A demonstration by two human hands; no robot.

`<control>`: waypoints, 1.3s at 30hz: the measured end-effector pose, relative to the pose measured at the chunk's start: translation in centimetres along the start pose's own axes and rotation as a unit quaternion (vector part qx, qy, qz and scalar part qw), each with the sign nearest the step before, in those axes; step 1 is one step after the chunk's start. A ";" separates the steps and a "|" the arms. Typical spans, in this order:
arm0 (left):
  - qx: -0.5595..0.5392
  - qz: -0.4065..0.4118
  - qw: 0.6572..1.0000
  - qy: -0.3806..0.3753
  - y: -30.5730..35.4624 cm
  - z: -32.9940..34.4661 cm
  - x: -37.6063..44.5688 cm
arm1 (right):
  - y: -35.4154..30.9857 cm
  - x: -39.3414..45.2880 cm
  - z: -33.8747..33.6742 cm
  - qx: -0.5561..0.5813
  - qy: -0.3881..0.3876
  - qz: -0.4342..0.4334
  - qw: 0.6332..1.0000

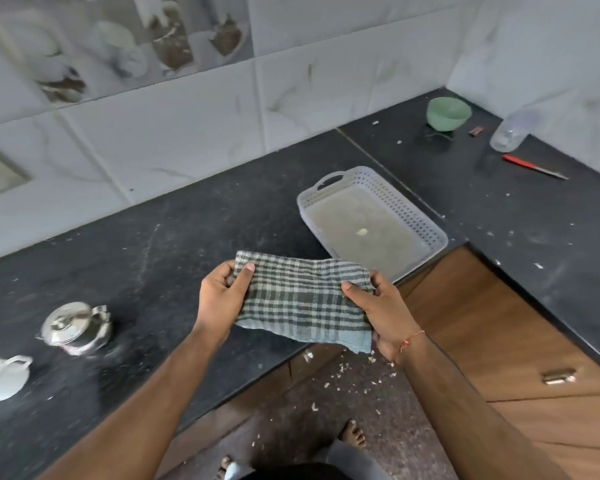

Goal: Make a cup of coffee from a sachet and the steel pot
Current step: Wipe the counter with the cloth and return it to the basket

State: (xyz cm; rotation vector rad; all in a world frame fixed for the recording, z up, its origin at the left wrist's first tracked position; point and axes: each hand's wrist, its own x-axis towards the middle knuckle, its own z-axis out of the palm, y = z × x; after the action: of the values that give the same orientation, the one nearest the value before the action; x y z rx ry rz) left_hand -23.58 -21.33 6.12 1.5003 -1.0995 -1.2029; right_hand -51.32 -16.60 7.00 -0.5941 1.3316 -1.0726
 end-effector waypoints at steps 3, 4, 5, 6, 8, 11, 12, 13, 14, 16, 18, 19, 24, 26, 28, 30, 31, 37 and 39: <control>-0.017 0.007 1.000 -0.009 1.8 4.9 0.8 | -2.2 0.5 -3.9 0.024 0.007 -0.009 1.000; -0.024 0.004 1.000 -0.014 2.3 6.3 1.0 | -2.9 0.7 -4.9 0.033 0.009 -0.013 0.999; -0.028 0.002 0.999 -0.021 2.8 7.5 1.3 | -3.4 0.9 -5.9 0.043 0.010 -0.016 0.999; -0.032 0.001 0.999 -0.029 3.4 8.7 1.4 | -4.0 1.0 -6.8 0.051 0.012 -0.018 0.998; -0.032 0.002 0.998 -0.044 4.2 10.4 2.0 | -4.9 1.2 -8.3 0.067 0.016 -0.022 0.997; -0.012 0.021 0.998 -0.057 5.2 12.2 3.4 | -5.9 1.7 -9.7 0.082 0.021 -0.022 0.996; 0.001 0.030 0.998 -0.060 5.6 12.9 4.1 | -6.2 2.1 -10.0 0.086 0.024 -0.024 0.996; 0.016 0.040 0.997 -0.062 6.0 13.3 4.9 | -6.4 2.4 -10.2 0.089 0.026 -0.026 0.995; 0.036 0.051 0.996 -0.062 6.3 13.6 5.7 | -6.6 2.6 -10.2 0.091 0.028 -0.027 0.995; 0.091 0.078 0.990 -0.070 6.9 14.6 7.7 | -7.0 3.3 -10.2 0.095 0.038 -0.028 0.994; 0.155 0.106 0.978 -0.086 7.4 15.5 9.9 | -7.5 4.0 -10.2 0.090 0.049 -0.024 0.994; 0.183 0.117 0.972 -0.096 7.7 16.0 11.0 | -7.7 4.5 -10.2 0.084 0.054 -0.021 0.995; 0.315 0.177 0.919 -0.160 8.5 18.7 16.6 | -8.3 7.3 -10.1 0.004 0.105 0.003 0.994; 0.377 0.207 0.882 -0.192 8.7 20.0 19.1 | -8.5 8.7 -9.8 -0.044 0.134 0.006 0.990; 0.425 0.231 0.847 -0.221 8.6 21.4 21.6 | -8.7 10.3 -9.8 -0.102 0.164 0.009 0.981; 0.463 0.248 0.814 -0.246 8.2 23.0 23.9 | -9.0 11.9 -9.9 -0.177 0.183 0.021 0.967; 0.480 0.254 0.799 -0.257 7.9 23.8 24.9 | -9.1 12.7 -9.9 -0.214 0.188 0.032 0.958; 0.537 0.258 0.737 -0.319 5.3 28.1 29.3 | -8.9 16.2 -9.9 -0.367 0.197 0.078 0.906; 0.563 0.249 0.720 -0.321 4.7 29.1 30.1 | -8.9 17.2 -9.8 -0.400 0.204 0.084 0.889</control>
State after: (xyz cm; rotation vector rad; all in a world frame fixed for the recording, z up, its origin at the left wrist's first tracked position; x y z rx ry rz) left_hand -48.72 -54.77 1.17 1.3591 -2.8626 -0.5897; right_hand -64.91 -33.30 4.55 -0.8561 2.1816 -0.4731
